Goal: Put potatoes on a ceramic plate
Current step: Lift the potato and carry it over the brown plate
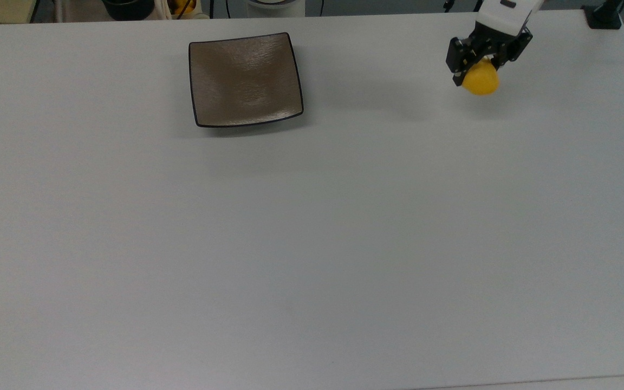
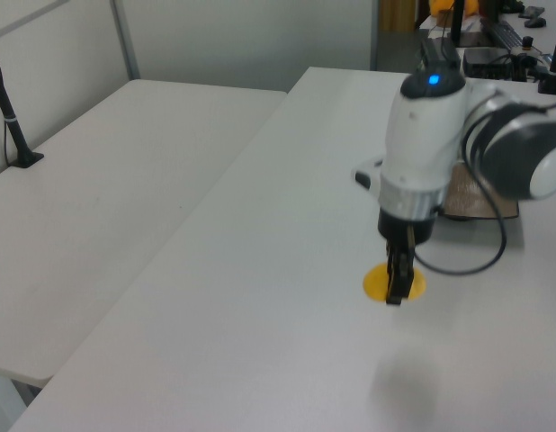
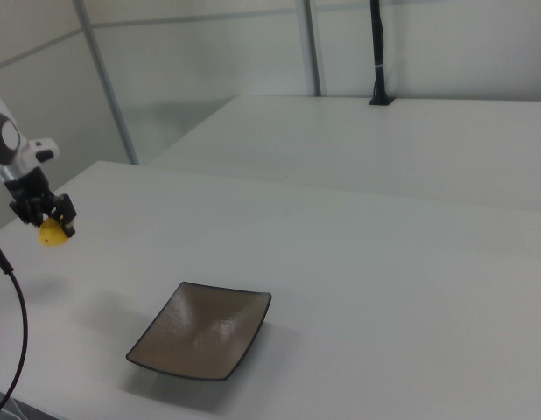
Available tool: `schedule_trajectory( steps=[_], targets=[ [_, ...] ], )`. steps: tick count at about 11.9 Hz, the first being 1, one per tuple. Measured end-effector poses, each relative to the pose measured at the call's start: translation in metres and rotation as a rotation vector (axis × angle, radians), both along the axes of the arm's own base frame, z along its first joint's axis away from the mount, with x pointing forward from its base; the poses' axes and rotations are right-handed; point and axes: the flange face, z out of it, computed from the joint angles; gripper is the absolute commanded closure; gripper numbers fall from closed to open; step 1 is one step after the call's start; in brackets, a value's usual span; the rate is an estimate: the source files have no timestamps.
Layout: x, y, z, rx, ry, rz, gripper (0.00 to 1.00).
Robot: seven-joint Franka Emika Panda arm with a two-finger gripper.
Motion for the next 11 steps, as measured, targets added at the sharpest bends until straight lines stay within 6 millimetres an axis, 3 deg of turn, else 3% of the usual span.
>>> schedule_trajectory(
  steps=[2, 5, 8, 11],
  targets=[
    [0.003, -0.035, 0.060, 0.007, -0.016, -0.068, 1.00],
    [0.015, -0.110, 0.133, 0.034, -0.015, -0.168, 1.00],
    [0.029, -0.183, 0.174, 0.053, -0.035, -0.256, 1.00],
    [0.042, -0.251, 0.189, 0.051, -0.021, -0.315, 1.00]
  ],
)
